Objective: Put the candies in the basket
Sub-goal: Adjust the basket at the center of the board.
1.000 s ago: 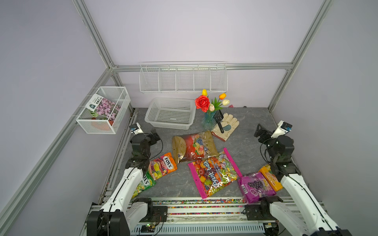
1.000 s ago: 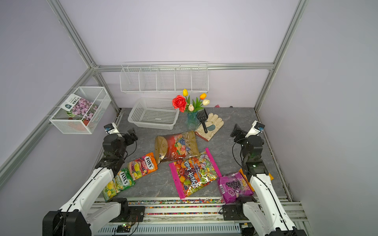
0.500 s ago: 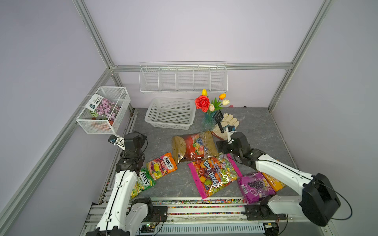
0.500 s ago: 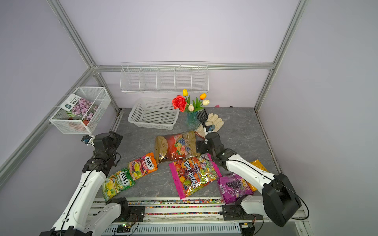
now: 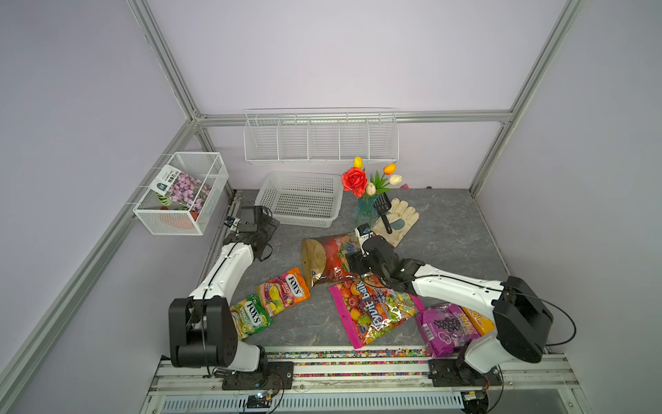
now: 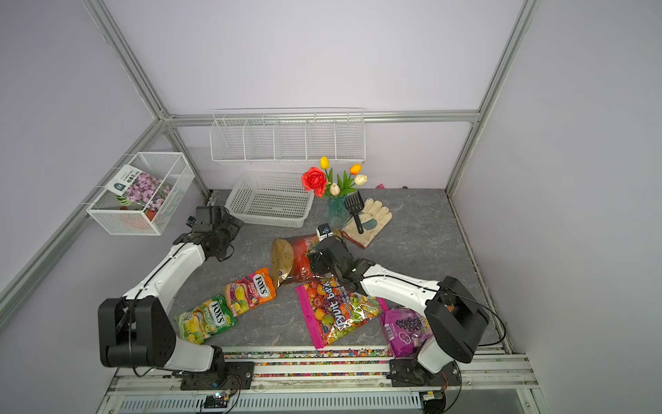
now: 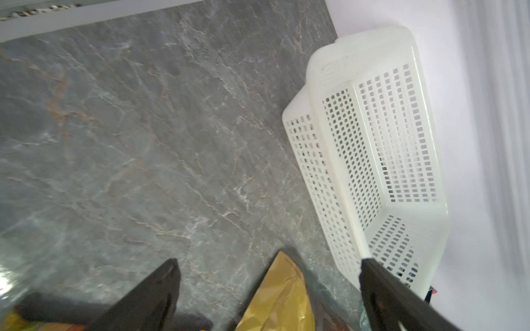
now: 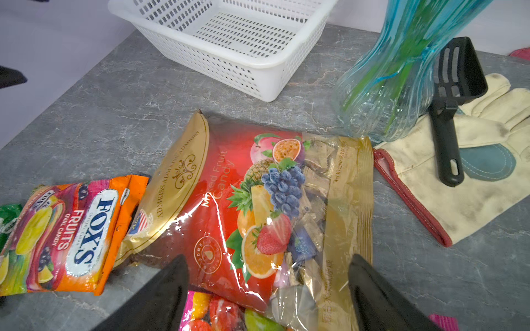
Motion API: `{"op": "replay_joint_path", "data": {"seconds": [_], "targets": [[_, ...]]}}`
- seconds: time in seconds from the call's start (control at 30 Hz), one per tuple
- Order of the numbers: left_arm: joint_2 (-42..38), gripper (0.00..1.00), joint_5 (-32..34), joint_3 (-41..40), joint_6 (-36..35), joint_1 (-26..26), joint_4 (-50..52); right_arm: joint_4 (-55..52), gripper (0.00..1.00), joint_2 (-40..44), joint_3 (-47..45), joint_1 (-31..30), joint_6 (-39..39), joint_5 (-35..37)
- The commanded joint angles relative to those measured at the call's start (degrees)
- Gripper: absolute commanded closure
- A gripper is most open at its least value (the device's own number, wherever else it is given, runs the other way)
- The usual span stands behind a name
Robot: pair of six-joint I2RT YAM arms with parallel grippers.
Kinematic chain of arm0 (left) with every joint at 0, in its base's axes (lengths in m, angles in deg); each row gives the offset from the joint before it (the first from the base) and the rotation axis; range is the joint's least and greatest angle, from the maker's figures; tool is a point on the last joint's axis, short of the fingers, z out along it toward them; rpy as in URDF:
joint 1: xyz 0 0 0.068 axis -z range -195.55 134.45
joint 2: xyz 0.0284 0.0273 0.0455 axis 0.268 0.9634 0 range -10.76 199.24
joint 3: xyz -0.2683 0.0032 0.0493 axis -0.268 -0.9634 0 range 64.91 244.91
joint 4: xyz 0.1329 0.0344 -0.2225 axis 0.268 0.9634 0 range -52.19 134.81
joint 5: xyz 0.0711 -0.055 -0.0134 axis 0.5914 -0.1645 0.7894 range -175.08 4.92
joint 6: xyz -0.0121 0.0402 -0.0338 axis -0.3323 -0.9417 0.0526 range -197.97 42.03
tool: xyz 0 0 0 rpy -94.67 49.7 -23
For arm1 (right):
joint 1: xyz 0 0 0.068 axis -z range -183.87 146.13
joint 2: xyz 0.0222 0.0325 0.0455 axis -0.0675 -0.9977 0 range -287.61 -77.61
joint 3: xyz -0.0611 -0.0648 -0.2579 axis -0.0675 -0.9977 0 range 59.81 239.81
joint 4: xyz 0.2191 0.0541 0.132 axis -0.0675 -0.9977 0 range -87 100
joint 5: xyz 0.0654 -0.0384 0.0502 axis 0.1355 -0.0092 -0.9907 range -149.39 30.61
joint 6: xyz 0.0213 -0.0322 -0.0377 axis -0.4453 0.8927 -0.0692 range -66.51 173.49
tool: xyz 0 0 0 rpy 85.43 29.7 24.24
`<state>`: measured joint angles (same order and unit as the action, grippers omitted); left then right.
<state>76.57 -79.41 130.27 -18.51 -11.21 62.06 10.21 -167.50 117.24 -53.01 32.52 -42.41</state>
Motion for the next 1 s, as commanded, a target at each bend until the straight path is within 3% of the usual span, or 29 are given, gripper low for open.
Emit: {"op": "replay_joint_path", "data": {"seconds": [0.0, 0.1, 0.23, 0.33, 0.67, 0.97], "targets": [[7.1, 0.03, -0.6, 6.7, 2.4, 1.5, 2.9, -2.4, 0.12, 0.7, 1.0, -0.4, -0.3, 1.5], [16.7, 0.06, -0.7, 17.6, -0.3, 1.6, 7.7, -4.1, 0.12, 1.8, 1.4, -0.6, 0.5, 1.2], [29.0, 0.04, 3.6, 36.9, -1.9, 1.6, 22.6, -8.8, 0.13, 4.2, 2.7, -0.8, 1.9, 0.4], [33.1, 0.07, 4.5, 41.4, -0.5, 1.6, 26.2, -10.8, 0.13, 6.6, 2.2, -0.9, 2.2, 0.6], [33.9, 0.21, 4.2, 34.5, 2.1, 1.3, 23.8, -11.7, 0.13, 10.5, 0.7, -0.9, 3.7, 1.1], [27.5, 0.26, 7.3, 20.6, 1.5, 1.3, 26.0, -20.1, 0.13, 3.8, 5.3, -0.5, -2.1, 6.1]]}}
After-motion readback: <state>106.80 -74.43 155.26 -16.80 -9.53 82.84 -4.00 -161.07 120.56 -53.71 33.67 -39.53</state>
